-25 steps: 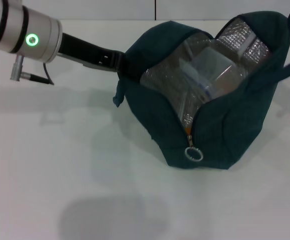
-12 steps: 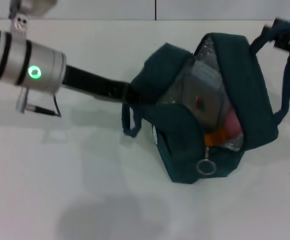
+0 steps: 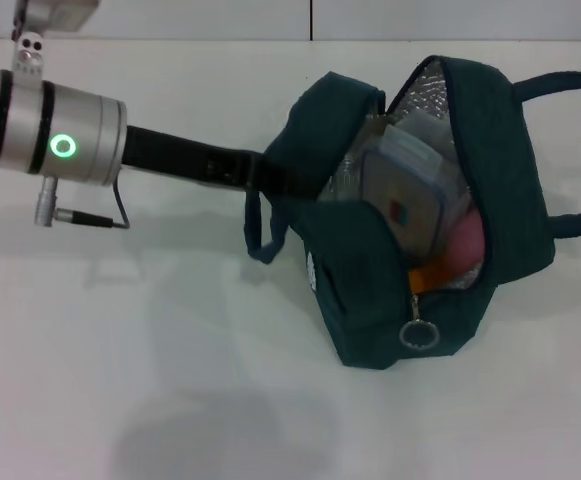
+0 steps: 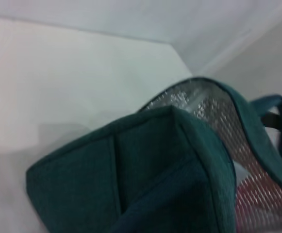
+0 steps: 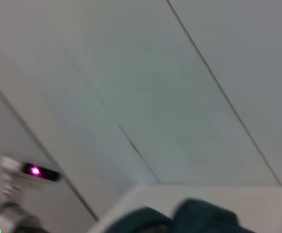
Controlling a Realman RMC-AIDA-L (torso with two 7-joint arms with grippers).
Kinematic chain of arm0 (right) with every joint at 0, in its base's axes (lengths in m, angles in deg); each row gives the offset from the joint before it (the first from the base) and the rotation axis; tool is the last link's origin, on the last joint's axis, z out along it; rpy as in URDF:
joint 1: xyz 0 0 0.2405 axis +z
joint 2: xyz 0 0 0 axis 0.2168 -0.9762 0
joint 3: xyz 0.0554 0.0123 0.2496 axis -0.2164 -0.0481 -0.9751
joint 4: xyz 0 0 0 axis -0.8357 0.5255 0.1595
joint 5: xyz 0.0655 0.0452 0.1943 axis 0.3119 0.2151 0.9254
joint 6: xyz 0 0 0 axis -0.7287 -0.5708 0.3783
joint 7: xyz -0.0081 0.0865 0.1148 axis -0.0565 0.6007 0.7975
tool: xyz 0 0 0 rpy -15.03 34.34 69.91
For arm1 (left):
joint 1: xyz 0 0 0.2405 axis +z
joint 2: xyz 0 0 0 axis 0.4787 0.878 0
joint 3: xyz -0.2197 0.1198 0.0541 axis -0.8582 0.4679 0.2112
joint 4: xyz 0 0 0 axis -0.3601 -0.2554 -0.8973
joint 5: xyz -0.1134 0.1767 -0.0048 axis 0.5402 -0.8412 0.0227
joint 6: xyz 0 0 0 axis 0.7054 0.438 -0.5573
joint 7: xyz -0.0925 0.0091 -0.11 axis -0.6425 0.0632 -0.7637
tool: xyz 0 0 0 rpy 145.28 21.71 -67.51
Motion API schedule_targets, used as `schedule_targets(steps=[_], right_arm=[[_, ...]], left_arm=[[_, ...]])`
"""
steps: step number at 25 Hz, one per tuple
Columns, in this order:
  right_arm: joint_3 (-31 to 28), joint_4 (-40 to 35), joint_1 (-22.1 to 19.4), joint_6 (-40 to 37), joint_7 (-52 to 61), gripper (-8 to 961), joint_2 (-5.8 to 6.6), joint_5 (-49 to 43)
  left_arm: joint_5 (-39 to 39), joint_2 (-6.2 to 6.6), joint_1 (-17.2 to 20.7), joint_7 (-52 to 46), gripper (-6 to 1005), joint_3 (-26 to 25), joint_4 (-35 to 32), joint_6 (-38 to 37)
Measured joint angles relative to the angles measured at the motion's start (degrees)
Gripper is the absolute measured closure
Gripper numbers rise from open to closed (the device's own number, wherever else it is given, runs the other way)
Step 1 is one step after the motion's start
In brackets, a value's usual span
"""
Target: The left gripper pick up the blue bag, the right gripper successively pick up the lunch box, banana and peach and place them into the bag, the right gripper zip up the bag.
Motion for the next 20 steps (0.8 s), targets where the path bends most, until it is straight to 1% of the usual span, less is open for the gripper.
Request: schedule_targets(steps=[4, 5, 6, 8, 10, 12, 14, 16, 17, 18, 20], right_arm=[[-7.4, -0.1, -0.1, -8.7, -2.9, 293, -0.1, 0.0], [-11.5, 0.4, -0.3, -12.7, -7.6, 293, -0.37, 0.5], [-11.5, 0.4, -0.3, -12.7, -7.6, 293, -0.37, 0.5], [-13.5, 1.9, -0.7, -15.8, -12.7, 293, -0.37, 0.7], [-13.7, 5.1, -1.0, -18.3, -17.9, 293, 0.07, 0.7], [-13.6, 10.2, -1.2, -22.3, -24.8, 293, 0.74, 0.7], [-13.6, 12.7, -2.0, -25.8, -29.6, 293, 0.74, 1.2], [-13.2, 13.3, -3.2, -27.5, -32.8, 293, 0.15, 2.1], [-13.2, 13.3, -3.2, -27.5, -32.8, 293, 0.15, 2.1], [-14.3, 13.6, -4.9, -27.2, -35.5, 293, -0.95, 3.4], [-15.3, 14.2, -5.5, -27.0, -36.1, 294, -1.05, 3.8]], left_arm=[[0.1, 0.11, -0.3, 0.7, 859, -0.5, 0.3, 0.1], [0.1, 0.13, -0.3, 1.0, 859, -0.5, 0.3, 0.2], [0.1, 0.13, -0.3, 1.0, 859, -0.5, 0.3, 0.2], [0.1, 0.14, -0.4, 1.1, 859, -0.5, 0.3, 0.3], [0.1, 0.16, -0.4, 1.2, 858, -0.5, 0.3, 0.5], [0.1, 0.14, -0.2, 1.3, 858, -0.5, 0.3, 0.9], [0.2, 0.0, 0.0, 1.4, 858, -0.5, 0.4, 1.2], [0.2, -0.11, 0.1, 1.4, 858, -0.7, 0.4, 1.4], [0.2, -0.15, 0.2, 1.4, 858, -0.8, 0.4, 1.4], [0.2, -0.19, 0.3, 1.4, 858, -1.0, 0.5, 1.5], [0.9, -0.2, 0.3, 1.4, 858, -1.1, 0.8, 1.6]])
